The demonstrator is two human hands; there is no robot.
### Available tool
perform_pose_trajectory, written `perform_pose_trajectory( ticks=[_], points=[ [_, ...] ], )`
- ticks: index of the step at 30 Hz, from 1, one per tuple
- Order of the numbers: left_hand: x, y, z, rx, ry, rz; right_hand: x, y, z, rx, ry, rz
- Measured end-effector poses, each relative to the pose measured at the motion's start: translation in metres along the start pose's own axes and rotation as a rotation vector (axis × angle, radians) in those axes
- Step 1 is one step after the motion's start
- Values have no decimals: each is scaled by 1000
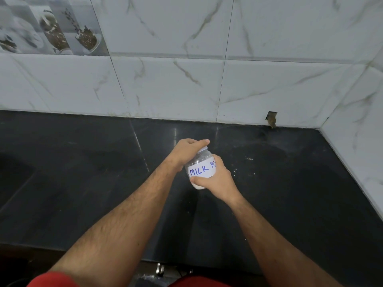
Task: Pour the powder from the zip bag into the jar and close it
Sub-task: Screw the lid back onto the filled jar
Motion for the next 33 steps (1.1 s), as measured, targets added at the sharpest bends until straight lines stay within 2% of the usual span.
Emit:
perform_pose_trajectory(
  ticks=[3,6,9,14,20,25,28,30,33],
  points=[
    [-5,9,-2,-57,-103,50,3,5,5,143,-110,51],
    [-7,7,-5,-80,-129,91,4,6,7,189,-150,55],
    [-6,2,-16,-90,-66,133,6,13,8,173,-126,63],
    [6,-29,-39,-94,81,84,9,25,-3,139,-1,81],
    [-3,-9,-26,-129,5,80,4,14,-12,90,81,55],
    [-6,9,-1,52,-55,60,-1,0,-6,19,80,15],
    [-8,12,0,153,46,27,-2,1,-3,36,76,31],
    [-4,12,-2,143,112,18,0,2,-2,67,52,51],
    [0,13,4,0,71,9,0,8,-1,202,-23,131]
  ],
)
Point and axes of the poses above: each hand's wrist, its own x-axis towards the middle knuckle, its own z-axis out of the palm, y = z × x, the point moved 9 cm from there along x, towards the middle knuckle, and after that the axes turned 13 degrees about y, right-handed, at the moved point
